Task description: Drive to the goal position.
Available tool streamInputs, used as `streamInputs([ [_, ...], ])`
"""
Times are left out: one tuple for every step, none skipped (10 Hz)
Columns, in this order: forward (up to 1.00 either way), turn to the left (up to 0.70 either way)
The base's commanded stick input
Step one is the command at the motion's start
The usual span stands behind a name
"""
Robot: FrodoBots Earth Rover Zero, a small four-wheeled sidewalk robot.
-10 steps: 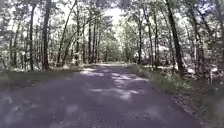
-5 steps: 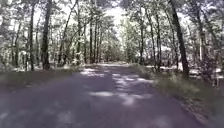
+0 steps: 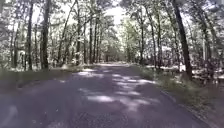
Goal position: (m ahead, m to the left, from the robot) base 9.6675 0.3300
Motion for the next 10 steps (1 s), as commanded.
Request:
streamInputs([
  [0.45,0.0],
  [0.45,0.0],
  [0.45,0.0],
  [0.45,-0.11],
  [0.45,-0.27],
  [0.45,-0.27],
  [0.45,-0.27],
  [0.45,-0.1],
  [0.45,0.0],
  [0.45,0.0],
])
